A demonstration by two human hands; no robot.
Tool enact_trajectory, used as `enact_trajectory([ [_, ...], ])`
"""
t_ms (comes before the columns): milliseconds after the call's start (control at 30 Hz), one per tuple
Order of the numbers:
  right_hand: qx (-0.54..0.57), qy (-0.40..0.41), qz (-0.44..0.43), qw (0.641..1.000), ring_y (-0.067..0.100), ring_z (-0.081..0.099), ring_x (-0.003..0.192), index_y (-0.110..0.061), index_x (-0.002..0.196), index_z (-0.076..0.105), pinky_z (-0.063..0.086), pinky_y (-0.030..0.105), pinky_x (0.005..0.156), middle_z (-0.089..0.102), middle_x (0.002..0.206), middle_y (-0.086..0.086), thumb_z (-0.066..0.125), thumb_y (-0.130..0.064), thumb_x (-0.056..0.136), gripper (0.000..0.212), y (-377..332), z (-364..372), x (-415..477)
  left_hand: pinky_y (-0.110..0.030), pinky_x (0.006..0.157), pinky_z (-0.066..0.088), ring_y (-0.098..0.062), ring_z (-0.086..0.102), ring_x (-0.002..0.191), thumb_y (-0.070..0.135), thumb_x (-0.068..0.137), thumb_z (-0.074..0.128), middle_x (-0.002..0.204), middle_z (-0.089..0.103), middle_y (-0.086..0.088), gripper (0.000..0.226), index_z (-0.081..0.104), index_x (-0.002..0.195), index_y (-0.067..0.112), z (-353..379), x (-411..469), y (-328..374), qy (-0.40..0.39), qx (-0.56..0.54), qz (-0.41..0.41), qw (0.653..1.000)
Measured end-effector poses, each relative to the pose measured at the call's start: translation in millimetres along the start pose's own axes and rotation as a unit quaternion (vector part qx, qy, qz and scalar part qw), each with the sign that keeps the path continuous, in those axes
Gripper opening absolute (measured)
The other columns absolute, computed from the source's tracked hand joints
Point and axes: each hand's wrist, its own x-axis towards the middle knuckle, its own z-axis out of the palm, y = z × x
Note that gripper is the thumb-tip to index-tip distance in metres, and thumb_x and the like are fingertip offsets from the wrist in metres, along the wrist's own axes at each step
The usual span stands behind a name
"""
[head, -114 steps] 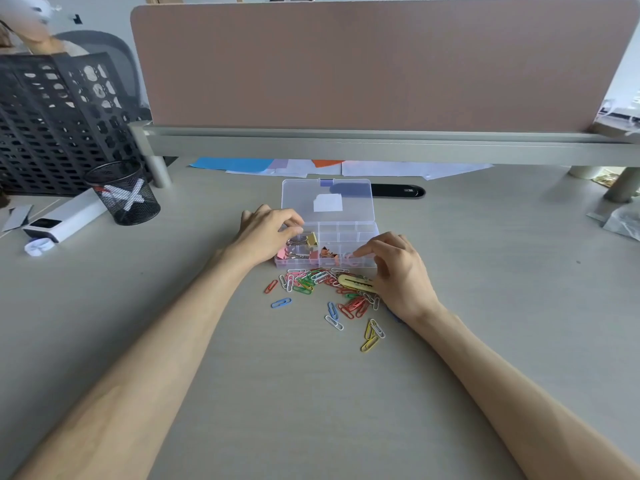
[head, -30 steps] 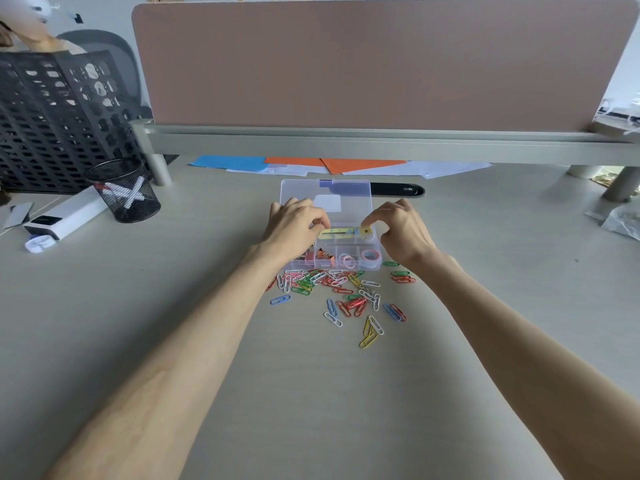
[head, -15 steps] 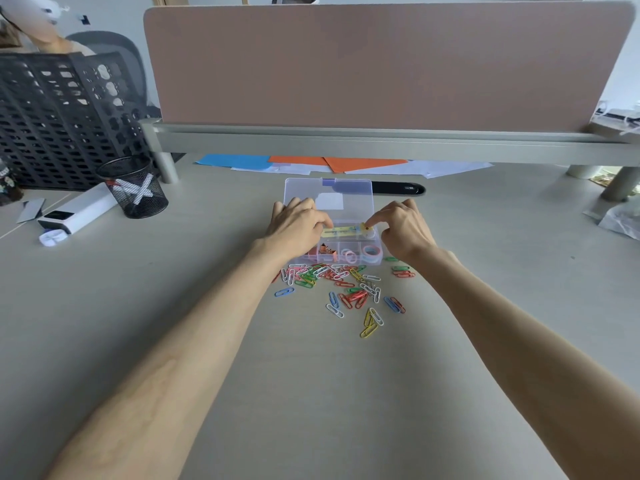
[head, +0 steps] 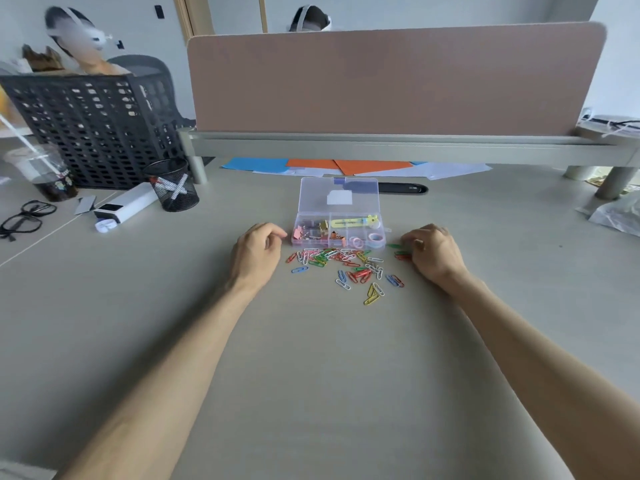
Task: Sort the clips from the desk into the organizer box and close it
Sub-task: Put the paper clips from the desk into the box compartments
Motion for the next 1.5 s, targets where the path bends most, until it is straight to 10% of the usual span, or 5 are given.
enact_trajectory([
  [233, -0.017, -0.024, -0.043, 0.999, 0.036, 0.053, 0.105, -0.023, 0.106, 0.071, 0.046, 0.041, 0.092, 0.059, 0.107, 0.014, 0.049, -0.007, 0.089, 0.032, -6, 0, -16, -0.033, 0.093, 0.038, -0.035, 0.052, 0.107, 0.003, 0.092, 0.047, 0.107, 0.059, -0.017, 0.026, 0.068, 0.106, 0.007, -1, -10, -18, -0.067, 0.093, -0.007, 0.993],
  [700, 0.029, -0.026, -0.118, 0.992, 0.025, 0.060, 0.088, -0.020, 0.105, 0.073, 0.043, 0.025, 0.078, 0.060, 0.092, 0.006, 0.059, -0.004, 0.084, 0.030, -15, -1, -36, -0.039, 0.081, 0.050, -0.023, 0.058, 0.099, 0.018, 0.093, 0.051, 0.096, 0.059, -0.002, 0.023, 0.066, 0.110, 0.024, 15, -35, 9, -0.109, 0.125, 0.147, 0.975],
  [867, -0.037, -0.012, -0.127, 0.991, 0.037, 0.054, 0.092, -0.029, 0.109, 0.069, 0.050, 0.044, 0.080, 0.059, 0.097, 0.010, 0.053, -0.014, 0.089, 0.030, -11, 4, -34, -0.039, 0.086, 0.047, -0.029, 0.054, 0.103, 0.022, 0.092, 0.045, 0.097, 0.058, -0.009, 0.029, 0.065, 0.113, 0.016, 17, -32, 11, -0.088, 0.144, 0.110, 0.979],
  [1500, -0.066, -0.100, -0.221, 0.968, 0.032, 0.054, 0.096, -0.023, 0.123, 0.055, 0.051, 0.044, 0.077, 0.050, 0.100, 0.007, 0.034, -0.032, 0.090, 0.040, -48, 15, -36, -0.037, 0.090, 0.042, -0.024, 0.048, 0.112, 0.027, 0.094, 0.046, 0.115, 0.054, -0.005, 0.035, 0.055, 0.127, 0.019, 18, -29, 17, -0.149, 0.190, 0.125, 0.962],
])
